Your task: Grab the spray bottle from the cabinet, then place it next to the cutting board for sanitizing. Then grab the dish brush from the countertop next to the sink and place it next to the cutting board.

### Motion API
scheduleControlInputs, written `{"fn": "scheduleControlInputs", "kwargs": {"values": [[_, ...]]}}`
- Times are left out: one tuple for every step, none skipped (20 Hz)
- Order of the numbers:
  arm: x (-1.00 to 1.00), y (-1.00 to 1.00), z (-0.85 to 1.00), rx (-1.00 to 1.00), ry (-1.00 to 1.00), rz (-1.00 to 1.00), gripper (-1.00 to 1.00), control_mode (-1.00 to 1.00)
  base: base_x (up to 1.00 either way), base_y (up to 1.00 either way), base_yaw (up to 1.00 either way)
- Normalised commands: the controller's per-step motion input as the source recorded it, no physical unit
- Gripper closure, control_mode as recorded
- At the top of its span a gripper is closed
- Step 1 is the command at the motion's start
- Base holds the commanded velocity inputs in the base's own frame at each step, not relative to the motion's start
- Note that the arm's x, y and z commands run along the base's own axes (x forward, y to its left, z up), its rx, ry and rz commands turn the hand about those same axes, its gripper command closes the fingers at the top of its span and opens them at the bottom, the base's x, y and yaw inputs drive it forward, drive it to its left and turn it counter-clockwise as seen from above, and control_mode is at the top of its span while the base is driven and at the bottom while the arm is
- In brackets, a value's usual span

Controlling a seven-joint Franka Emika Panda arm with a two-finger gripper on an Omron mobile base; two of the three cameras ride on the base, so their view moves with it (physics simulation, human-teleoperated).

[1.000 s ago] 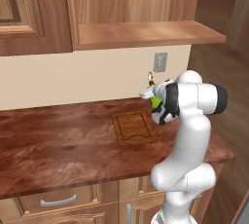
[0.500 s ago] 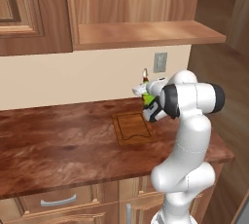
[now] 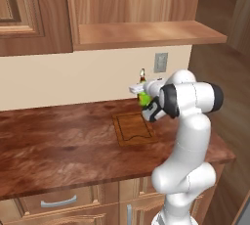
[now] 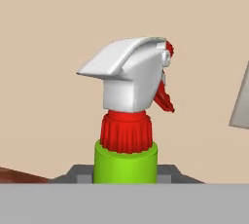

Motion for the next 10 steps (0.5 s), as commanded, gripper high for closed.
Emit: {"fn": "scheduleControlInputs", "kwargs": {"values": [[0.00,-0.14,-0.56,0.16,-0.10,0.16,1.00,-1.00,0.00,0.00,0.00],[0.04,-0.19,-0.53,0.12,-0.05,0.21,1.00,-1.00,0.00,0.00,0.00],[0.11,-0.19,-0.41,0.06,-0.04,0.26,1.00,-1.00,0.00,0.00,0.00],[0.16,-0.15,-0.41,0.02,-0.05,0.29,1.00,-1.00,0.00,0.00,0.00],[0.12,-0.08,-0.31,0.00,-0.12,0.29,1.00,-1.00,0.00,0.00,0.00],[0.13,-0.02,-0.29,0.00,-0.16,0.30,1.00,-1.00,0.00,0.00,0.00],[0.16,0.00,-0.24,0.00,-0.21,0.31,1.00,-1.00,0.00,0.00,0.00],[0.24,0.00,-0.25,0.00,-0.17,0.31,1.00,-1.00,0.00,0.00,0.00],[0.23,0.00,-0.24,0.00,-0.13,0.37,1.00,-1.00,0.00,0.00,0.00],[0.31,-0.04,-0.22,0.00,-0.07,0.41,1.00,-1.00,0.00,0.00,0.00]]}}
